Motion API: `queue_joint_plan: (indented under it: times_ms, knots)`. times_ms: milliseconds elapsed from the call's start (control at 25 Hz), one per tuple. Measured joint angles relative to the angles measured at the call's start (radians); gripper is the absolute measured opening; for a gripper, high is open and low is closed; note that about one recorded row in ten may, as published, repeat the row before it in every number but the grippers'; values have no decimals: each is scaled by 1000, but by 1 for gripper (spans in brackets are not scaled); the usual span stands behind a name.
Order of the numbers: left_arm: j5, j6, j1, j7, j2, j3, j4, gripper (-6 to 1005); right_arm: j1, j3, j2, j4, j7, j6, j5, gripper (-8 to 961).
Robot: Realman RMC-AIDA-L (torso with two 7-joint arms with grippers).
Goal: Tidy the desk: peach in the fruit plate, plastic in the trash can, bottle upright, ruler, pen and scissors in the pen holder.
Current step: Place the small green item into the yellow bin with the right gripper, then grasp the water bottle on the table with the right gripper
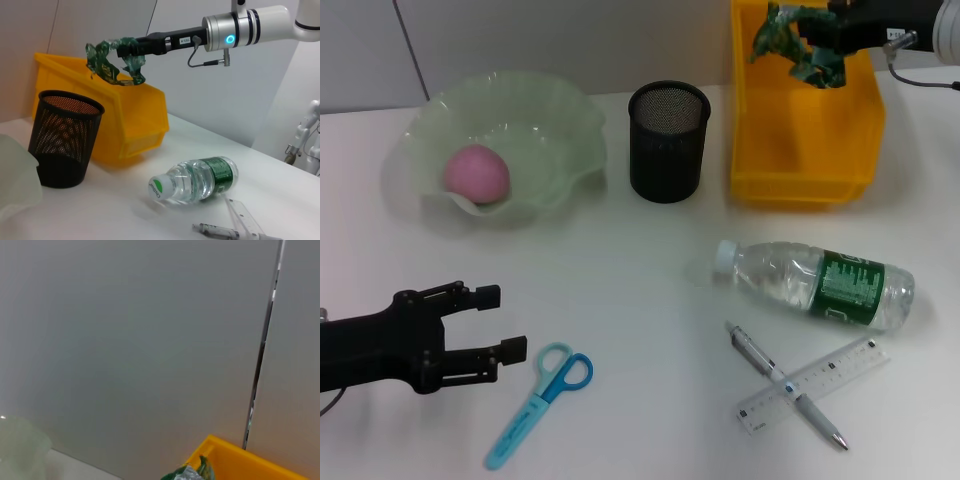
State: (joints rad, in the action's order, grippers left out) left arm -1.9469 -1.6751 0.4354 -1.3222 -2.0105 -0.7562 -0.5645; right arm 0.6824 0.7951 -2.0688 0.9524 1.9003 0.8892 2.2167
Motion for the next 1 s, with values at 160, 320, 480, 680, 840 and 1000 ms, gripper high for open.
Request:
queue_joint_plan:
  times_ms: [160, 320, 480, 680, 840, 1000]
  knots:
    - [0, 1, 1, -1, 1, 0, -1, 859, 4, 0, 0, 3, 22, 7, 33, 436]
    - [3, 2, 1, -1, 3, 0, -2, 859, 12, -1, 0, 14, 58, 8, 66, 558]
    - [5, 0, 0, -2, 6, 0, -3, 859, 13, -1, 3, 33, 107, 17, 82, 709]
    - [5, -4, 1, -8, 9, 0, -3, 859, 54, -9, 31, 72, 293, 131, 237, 720]
    - [5, -6, 3, -14, 12, 0, -3, 860, 117, -31, 65, 103, 459, 282, 388, 722]
    - [5, -7, 3, -14, 12, 0, -3, 860, 151, -36, 70, 138, 497, 341, 452, 722]
